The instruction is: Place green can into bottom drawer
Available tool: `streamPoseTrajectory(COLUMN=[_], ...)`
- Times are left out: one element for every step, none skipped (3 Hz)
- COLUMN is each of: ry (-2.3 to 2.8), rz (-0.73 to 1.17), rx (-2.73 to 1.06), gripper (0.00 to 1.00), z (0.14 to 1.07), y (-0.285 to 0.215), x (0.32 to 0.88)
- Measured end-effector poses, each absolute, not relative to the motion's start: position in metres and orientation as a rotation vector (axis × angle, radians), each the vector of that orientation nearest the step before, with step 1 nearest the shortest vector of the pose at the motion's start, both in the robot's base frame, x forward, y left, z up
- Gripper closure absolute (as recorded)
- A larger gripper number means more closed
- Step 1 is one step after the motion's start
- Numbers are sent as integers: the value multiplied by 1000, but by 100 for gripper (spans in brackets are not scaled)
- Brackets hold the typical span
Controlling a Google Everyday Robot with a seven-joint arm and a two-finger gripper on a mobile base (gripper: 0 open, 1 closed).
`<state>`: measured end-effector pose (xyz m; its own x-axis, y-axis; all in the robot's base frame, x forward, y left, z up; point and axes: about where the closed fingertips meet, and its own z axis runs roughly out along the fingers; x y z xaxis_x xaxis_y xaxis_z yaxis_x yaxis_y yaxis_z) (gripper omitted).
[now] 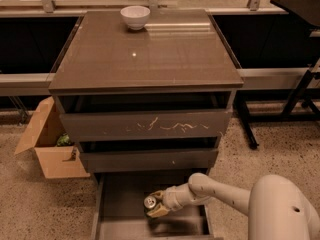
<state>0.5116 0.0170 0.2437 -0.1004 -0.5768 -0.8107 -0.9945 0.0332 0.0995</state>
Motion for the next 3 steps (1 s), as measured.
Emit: streamPoseTrajectory(ry=[1736, 1734, 1726], rz=[934, 932, 927], rx=[-1587, -1594, -1620], gripper=[100, 100, 100], z=[212, 207, 194], y=[14, 14, 15], x=[530, 530, 529])
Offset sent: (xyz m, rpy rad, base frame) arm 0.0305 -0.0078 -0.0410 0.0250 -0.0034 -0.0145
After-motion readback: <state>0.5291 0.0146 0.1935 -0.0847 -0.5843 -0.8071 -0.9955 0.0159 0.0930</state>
